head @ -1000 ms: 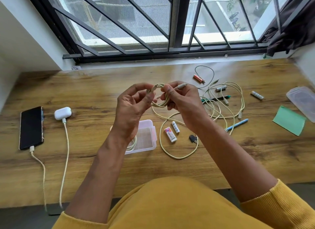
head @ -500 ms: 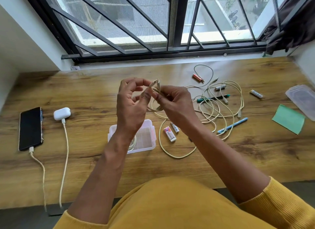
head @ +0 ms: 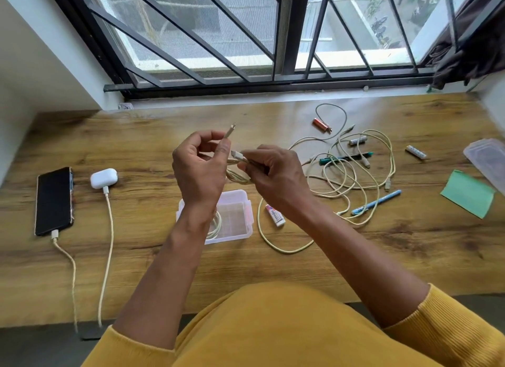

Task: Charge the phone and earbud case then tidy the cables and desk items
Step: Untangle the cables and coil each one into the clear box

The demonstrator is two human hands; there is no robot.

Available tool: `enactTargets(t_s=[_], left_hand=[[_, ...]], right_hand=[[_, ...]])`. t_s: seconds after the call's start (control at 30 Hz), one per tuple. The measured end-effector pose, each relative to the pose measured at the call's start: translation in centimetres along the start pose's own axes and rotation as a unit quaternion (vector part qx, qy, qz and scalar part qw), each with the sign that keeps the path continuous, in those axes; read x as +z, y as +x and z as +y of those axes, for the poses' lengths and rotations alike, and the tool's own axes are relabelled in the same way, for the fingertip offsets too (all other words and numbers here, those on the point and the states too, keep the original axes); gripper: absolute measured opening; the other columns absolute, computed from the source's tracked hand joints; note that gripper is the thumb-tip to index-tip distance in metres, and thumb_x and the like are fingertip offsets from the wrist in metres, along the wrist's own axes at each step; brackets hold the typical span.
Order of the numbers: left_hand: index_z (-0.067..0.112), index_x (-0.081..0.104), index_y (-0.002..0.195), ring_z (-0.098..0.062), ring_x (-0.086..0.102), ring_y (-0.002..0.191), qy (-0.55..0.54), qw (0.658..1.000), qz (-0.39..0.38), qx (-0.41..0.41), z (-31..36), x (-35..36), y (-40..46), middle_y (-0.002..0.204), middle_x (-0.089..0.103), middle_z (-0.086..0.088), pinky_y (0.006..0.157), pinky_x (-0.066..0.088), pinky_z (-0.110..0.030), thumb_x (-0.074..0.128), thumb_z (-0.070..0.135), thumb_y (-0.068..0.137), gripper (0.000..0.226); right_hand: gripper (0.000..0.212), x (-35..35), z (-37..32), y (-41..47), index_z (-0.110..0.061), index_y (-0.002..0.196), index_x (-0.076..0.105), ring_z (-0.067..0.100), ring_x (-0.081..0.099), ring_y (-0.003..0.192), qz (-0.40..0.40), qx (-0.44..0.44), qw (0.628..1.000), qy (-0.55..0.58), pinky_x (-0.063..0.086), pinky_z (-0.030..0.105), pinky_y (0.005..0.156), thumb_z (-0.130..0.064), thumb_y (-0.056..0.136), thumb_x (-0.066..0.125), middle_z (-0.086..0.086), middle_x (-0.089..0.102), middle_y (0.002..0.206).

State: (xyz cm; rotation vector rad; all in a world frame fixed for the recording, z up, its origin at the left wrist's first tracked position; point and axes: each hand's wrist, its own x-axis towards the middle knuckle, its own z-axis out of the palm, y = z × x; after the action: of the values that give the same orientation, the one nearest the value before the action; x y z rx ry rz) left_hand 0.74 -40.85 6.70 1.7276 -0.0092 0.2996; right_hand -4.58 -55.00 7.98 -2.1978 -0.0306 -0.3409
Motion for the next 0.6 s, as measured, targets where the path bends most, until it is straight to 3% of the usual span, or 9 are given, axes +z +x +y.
enactTargets(t_s=[0.13, 0.27, 0.4, 0.6], left_hand=[[0.024, 0.076, 0.094, -0.008, 0.067, 0.071, -0.047, 0.998, 0.02, -0.042, -0.4, 0.11, -0.1, 0.082, 0.074, 0.008, 0.066, 0.057, -0.031, 0.078, 0.012, 0.093, 0.012], [0.019, 0.076, 0.096, -0.013, 0.068, 0.071, -0.108, 0.991, -0.001, -0.075, -0.47, -0.11, -0.23, 0.084, 0.075, 0.004, 0.066, 0.059, -0.035, 0.076, 0.006, 0.095, 0.013], [0.018, 0.076, 0.102, -0.014, 0.064, 0.069, -0.161, 0.981, -0.035, -0.1, -0.41, -0.09, -0.63, 0.082, 0.074, 0.004, 0.063, 0.054, -0.028, 0.073, 0.004, 0.098, 0.015], [0.008, 0.073, 0.121, -0.011, 0.067, 0.09, -0.218, 0.962, -0.1, -0.127, -0.41, -0.13, -0.69, 0.1, 0.076, 0.0, 0.077, 0.054, -0.024, 0.068, 0.002, 0.101, 0.022]], right_hand=[[0.016, 0.37, 0.08, -0.23, -0.012, 0.11, 0.08, 0.004, 0.062, 0.067, 0.001, 0.025, 0.997, 0.067, 0.046, 0.022, 0.064, -0.018, 0.096, 0.077, -0.01, 0.068, 0.076], [0.013, 0.4, 0.09, 0.12, -0.012, 0.109, 0.068, 0.007, 0.063, 0.061, 0.01, 0.079, 0.982, 0.17, 0.049, 0.026, 0.057, -0.017, 0.098, 0.074, 0.003, 0.074, 0.076], [0.006, 0.36, 0.41, 0.33, -0.01, 0.102, 0.066, 0.02, 0.067, 0.064, 0.04, 0.122, 0.967, 0.221, 0.055, 0.039, 0.057, -0.014, 0.101, 0.07, 0.007, 0.077, 0.079], [0.008, 1.08, 0.5, 0.04, -0.005, 0.107, 0.067, 0.02, 0.069, 0.069, 0.073, 0.211, 0.926, 0.303, 0.052, 0.033, 0.056, -0.012, 0.103, 0.066, 0.013, 0.077, 0.081]])
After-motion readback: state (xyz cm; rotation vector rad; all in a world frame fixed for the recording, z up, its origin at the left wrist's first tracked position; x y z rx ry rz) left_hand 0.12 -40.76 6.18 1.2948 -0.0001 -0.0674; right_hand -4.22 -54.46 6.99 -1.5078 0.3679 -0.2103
